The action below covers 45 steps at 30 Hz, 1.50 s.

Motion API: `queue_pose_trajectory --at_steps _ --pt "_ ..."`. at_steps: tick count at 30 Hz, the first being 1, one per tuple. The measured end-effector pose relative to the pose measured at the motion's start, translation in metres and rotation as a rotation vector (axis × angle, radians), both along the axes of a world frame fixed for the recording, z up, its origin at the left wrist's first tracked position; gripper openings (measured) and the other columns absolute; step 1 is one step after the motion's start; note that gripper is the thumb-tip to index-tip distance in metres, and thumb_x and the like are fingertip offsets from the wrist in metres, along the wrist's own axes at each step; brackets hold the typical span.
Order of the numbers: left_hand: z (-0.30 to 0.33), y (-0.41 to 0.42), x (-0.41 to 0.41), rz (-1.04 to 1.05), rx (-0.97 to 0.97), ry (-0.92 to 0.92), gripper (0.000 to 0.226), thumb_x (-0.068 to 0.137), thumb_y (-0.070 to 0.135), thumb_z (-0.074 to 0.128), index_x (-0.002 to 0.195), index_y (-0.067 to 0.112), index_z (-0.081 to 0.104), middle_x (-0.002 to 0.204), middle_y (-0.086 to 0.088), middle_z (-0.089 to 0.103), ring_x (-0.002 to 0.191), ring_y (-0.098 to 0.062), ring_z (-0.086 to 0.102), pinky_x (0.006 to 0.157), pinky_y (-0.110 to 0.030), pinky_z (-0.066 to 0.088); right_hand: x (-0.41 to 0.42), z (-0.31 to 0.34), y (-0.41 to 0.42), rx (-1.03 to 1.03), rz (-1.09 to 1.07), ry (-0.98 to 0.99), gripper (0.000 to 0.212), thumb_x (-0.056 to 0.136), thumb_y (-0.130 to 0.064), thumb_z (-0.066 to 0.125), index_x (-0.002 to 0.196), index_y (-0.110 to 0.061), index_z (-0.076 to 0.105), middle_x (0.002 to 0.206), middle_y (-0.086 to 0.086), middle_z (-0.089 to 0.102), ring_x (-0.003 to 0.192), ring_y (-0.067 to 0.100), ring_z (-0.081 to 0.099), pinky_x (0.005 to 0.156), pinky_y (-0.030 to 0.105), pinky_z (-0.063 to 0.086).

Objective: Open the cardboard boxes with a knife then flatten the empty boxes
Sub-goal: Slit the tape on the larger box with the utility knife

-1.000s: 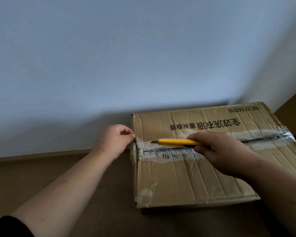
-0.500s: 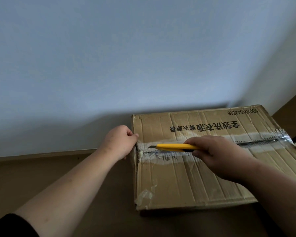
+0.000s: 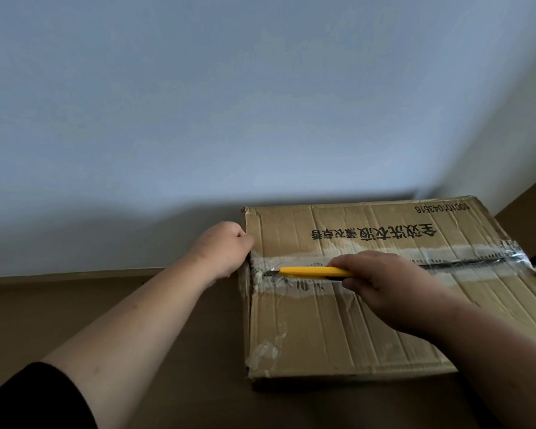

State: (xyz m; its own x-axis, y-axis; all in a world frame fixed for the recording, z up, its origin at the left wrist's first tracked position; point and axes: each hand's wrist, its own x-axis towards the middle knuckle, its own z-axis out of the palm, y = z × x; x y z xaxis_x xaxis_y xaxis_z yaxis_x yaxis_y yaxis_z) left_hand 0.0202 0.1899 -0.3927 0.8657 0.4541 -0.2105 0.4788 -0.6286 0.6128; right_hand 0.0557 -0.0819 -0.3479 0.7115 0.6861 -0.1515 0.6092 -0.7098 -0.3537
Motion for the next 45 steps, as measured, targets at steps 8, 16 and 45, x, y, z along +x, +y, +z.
queue_pose_trajectory --at_steps 8,16,45 --pt "-0.003 0.001 0.001 0.026 -0.076 -0.035 0.023 0.089 0.026 0.054 0.082 0.006 0.062 0.051 -0.002 0.053 0.04 -0.021 0.05 0.048 -0.025 0.036 -0.001 0.002 0.003 0.017 0.015 -0.031 0.029 0.099 -0.034 0.052 0.125 -0.045 0.054 0.096 -0.021 0.056 0.088 0.001 0.052 0.08 0.031 0.049" --pt "-0.004 0.001 0.0 0.025 -0.11 -0.045 0.024 0.09 0.027 0.054 0.082 0.007 0.063 0.051 -0.001 0.054 0.039 -0.02 0.051 0.05 -0.027 0.039 -0.008 -0.001 0.018 -0.021 0.051 -0.099 0.038 0.1 -0.037 0.048 0.137 -0.047 0.046 0.097 -0.022 0.048 0.09 0.005 0.049 0.078 0.031 0.05" --pt "0.001 -0.003 -0.001 0.008 -0.108 -0.033 0.025 0.091 0.027 0.052 0.082 0.006 0.062 0.049 0.002 0.054 0.034 -0.017 0.05 0.044 -0.023 0.032 -0.007 0.004 0.017 -0.08 0.021 -0.129 0.036 0.101 -0.033 0.049 0.134 -0.046 0.05 0.095 -0.014 0.051 0.089 0.012 0.053 0.077 0.031 0.048"
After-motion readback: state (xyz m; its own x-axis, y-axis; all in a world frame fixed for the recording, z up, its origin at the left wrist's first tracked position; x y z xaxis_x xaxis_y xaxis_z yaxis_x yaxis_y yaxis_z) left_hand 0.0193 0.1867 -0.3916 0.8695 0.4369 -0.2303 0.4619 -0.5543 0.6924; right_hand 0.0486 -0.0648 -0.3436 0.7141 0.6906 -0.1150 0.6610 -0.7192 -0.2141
